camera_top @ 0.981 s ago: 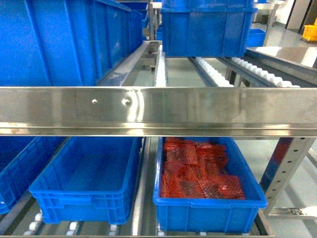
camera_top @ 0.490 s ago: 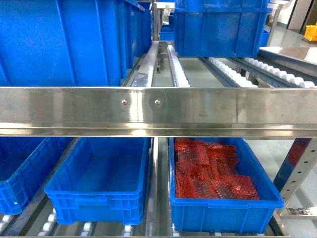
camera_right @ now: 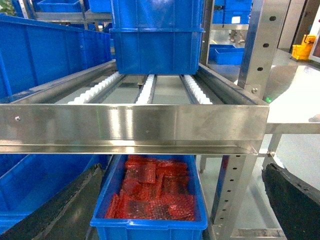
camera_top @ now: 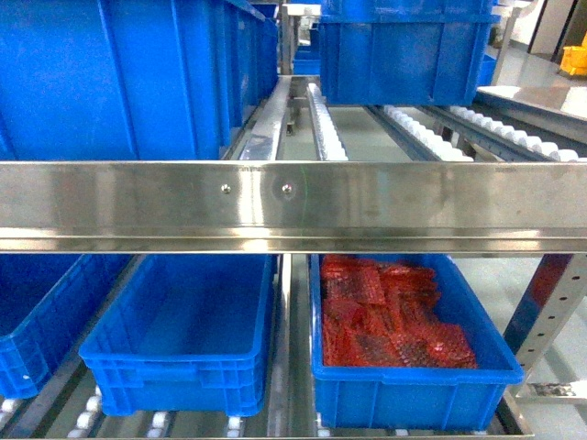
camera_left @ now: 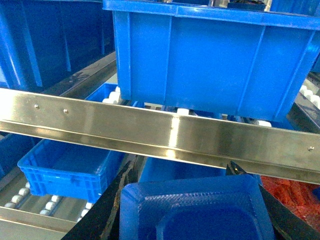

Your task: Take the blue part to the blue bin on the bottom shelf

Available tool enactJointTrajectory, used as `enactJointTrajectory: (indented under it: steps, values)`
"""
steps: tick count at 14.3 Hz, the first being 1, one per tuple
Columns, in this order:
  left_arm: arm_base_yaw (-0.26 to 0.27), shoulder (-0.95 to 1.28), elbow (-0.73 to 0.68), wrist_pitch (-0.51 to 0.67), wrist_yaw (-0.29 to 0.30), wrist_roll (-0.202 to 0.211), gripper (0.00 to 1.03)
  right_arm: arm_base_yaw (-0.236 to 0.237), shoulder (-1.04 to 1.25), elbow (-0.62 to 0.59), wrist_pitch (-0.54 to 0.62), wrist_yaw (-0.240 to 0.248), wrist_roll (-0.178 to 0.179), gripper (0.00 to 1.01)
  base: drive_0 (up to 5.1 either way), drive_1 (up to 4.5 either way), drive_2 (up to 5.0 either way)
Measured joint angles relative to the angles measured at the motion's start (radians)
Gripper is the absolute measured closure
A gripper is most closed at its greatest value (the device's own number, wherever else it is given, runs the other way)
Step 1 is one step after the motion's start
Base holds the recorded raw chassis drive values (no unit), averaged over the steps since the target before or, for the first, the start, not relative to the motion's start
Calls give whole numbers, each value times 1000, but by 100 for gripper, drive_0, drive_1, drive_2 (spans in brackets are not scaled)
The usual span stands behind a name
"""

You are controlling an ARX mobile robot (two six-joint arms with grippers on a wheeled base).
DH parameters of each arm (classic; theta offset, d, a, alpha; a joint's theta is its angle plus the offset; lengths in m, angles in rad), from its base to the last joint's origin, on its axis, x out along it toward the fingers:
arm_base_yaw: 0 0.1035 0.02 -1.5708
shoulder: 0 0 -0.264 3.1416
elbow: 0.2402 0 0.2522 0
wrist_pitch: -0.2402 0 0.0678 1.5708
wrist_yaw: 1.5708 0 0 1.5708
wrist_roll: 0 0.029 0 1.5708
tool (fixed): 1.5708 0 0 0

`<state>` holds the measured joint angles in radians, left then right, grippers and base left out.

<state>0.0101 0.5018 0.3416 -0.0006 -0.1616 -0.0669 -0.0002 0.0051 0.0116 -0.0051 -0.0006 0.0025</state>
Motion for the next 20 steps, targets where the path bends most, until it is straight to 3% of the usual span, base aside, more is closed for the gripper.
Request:
enactJointTrajectory:
  steps: [20]
  values:
    - [0,0,0,0,2,4,59,0,0,0,0,0,0,3,0,0,0]
